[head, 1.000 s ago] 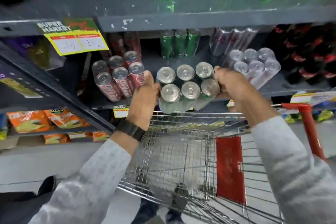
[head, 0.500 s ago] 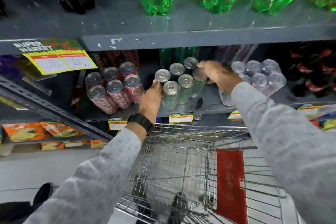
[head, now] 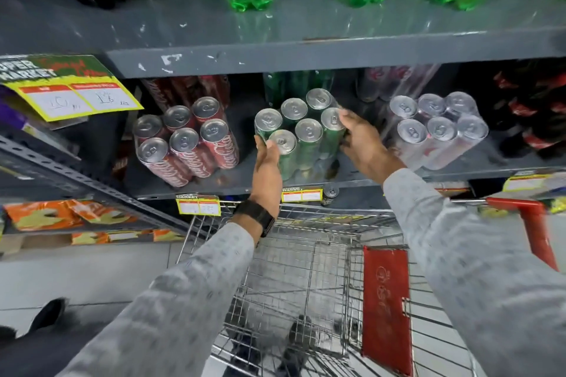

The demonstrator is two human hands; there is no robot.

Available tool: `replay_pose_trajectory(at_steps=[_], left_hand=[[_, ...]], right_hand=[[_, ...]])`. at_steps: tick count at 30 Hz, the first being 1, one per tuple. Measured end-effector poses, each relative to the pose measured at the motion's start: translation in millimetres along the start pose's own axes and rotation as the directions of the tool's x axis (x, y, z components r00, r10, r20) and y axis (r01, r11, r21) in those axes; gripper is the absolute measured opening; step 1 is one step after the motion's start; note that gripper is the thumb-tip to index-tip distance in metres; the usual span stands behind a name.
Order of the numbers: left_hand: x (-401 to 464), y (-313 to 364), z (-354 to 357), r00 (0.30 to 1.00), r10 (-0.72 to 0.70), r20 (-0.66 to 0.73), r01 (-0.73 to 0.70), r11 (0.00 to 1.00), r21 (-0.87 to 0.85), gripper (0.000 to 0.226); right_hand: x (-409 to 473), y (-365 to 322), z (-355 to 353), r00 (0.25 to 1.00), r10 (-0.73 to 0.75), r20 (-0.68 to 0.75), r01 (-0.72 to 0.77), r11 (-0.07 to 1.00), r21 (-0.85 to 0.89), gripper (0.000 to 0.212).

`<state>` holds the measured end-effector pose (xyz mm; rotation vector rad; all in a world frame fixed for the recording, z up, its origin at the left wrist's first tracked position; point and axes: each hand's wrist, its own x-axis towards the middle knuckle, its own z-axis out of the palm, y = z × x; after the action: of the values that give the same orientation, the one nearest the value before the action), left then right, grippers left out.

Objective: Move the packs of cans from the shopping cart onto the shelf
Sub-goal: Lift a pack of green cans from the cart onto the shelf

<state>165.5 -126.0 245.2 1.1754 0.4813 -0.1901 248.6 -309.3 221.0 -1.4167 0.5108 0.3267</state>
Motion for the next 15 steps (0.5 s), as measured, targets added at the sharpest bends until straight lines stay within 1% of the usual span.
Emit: replay_pose_trajectory(at_steps=[3, 6, 9, 11, 15], left_hand=[[7.2, 4.2, -4.8, 1.000, 0.004, -0.022, -0.003, 0.999, 0.044, 0.064], [16.0, 10.2, -7.7, 1.000, -0.003, -0.016, 0.004, 0.997, 0.071, 0.059], [15.8, 14.0, -8.0, 1.000, -0.013, 0.014, 0.012, 0.997, 0.081, 0.056], [13.6, 15.9, -8.4, 0.999, -0.031, 0.038, 0.027, 0.996, 0.089, 0.055], [12.0, 20.2, -9.6, 0.997, -0.068, 0.037, 0.064, 0.994, 0.092, 0.051]], right_hand=[[-14.3, 0.3, -0.1, 1.000, -0.021, -0.008, 0.021, 1.000, -0.010, 0.016], [-27.1, 8.5, -3.9, 0.999, -0.035, -0.023, 0.035, 0.999, -0.012, 0.019], [-41.7, 15.0, -4.9, 0.997, -0.068, -0.039, 0.068, 0.998, -0.004, 0.030], [-49.4, 16.5, -5.0, 0.997, -0.063, -0.046, 0.065, 0.997, 0.028, 0.036], [-58.2, 21.2, -7.4, 0.996, -0.060, -0.067, 0.063, 0.997, 0.043, 0.038]])
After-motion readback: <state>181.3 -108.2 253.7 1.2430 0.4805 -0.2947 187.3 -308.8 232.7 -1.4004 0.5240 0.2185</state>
